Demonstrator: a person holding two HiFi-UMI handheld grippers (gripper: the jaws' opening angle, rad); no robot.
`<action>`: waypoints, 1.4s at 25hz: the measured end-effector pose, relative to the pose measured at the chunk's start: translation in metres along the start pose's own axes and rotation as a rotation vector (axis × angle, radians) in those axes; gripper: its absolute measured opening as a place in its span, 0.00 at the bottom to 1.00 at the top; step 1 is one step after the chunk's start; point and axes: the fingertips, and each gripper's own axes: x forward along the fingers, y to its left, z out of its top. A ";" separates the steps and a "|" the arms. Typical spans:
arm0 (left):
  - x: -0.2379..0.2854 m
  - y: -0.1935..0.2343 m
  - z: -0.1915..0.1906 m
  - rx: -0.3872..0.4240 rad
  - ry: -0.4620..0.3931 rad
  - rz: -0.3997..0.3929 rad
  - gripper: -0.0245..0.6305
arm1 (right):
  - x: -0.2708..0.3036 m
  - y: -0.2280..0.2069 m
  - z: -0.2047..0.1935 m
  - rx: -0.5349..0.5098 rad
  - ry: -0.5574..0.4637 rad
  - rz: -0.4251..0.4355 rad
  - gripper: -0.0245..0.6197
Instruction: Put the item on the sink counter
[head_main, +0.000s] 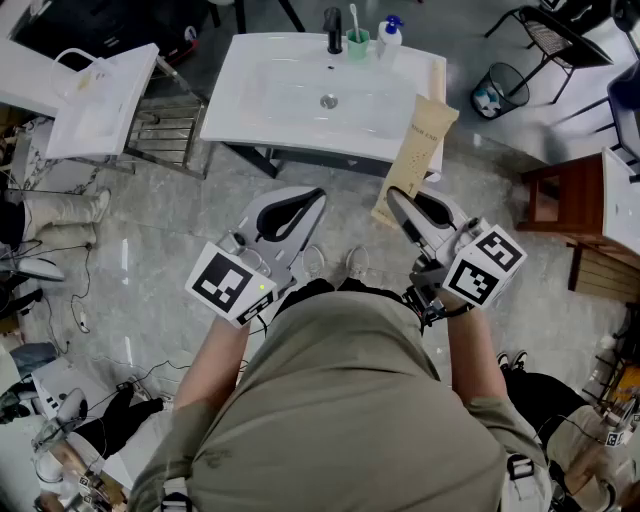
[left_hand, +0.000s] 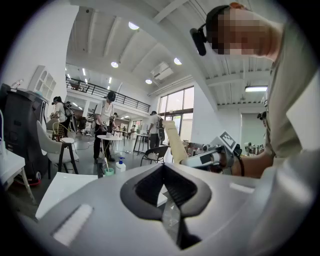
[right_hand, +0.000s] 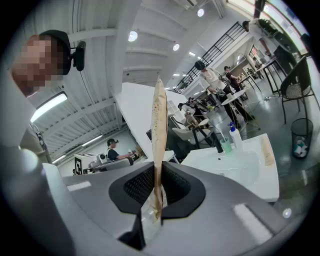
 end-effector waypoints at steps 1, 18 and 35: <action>0.000 0.000 0.000 0.000 0.001 0.000 0.05 | 0.000 0.000 0.000 0.000 0.001 0.001 0.11; 0.009 -0.003 -0.003 0.011 -0.009 0.073 0.05 | -0.007 -0.017 0.009 -0.002 -0.004 0.051 0.11; 0.023 0.020 -0.003 -0.012 -0.017 0.135 0.05 | 0.007 -0.040 0.021 0.000 0.030 0.091 0.11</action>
